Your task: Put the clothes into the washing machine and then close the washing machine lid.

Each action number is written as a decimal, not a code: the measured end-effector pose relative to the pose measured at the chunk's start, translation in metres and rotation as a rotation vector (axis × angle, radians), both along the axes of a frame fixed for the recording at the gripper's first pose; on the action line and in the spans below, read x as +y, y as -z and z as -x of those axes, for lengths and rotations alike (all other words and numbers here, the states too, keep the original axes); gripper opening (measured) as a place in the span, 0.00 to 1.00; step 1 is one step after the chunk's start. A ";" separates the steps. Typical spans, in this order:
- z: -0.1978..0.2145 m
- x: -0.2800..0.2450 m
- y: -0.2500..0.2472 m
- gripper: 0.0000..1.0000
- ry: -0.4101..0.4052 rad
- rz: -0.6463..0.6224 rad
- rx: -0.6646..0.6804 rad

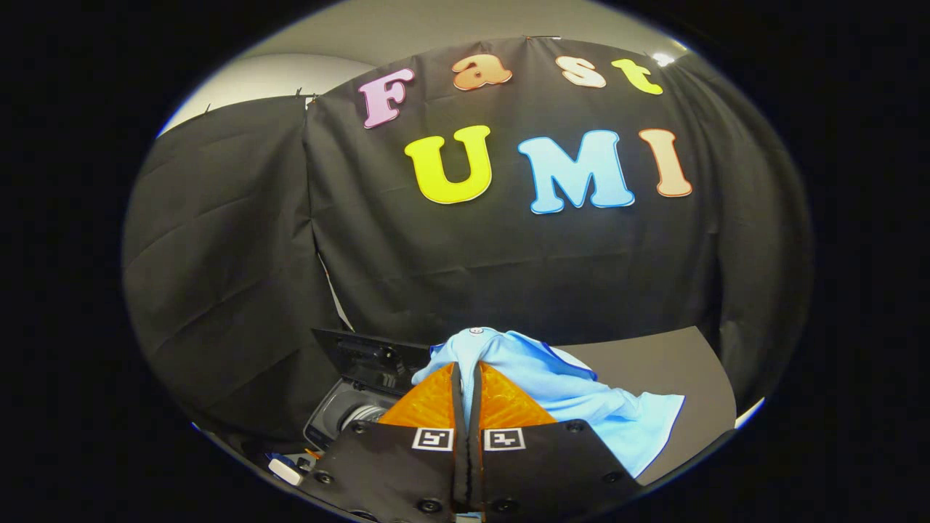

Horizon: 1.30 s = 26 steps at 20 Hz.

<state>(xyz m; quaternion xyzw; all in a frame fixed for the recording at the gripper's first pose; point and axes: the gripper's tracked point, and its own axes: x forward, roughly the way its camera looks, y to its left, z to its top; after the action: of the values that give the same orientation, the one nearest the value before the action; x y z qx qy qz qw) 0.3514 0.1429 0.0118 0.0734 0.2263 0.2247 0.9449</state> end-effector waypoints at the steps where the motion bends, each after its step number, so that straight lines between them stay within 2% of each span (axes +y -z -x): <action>1: 0.001 0.008 -0.002 0.01 -0.007 0.000 -0.002; 26: 0.033 0.191 0.004 0.01 -0.163 -0.010 0.004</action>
<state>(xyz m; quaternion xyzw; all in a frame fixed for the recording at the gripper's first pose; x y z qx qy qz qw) 0.3188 0.3340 0.0077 0.0598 0.2322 0.3019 0.9227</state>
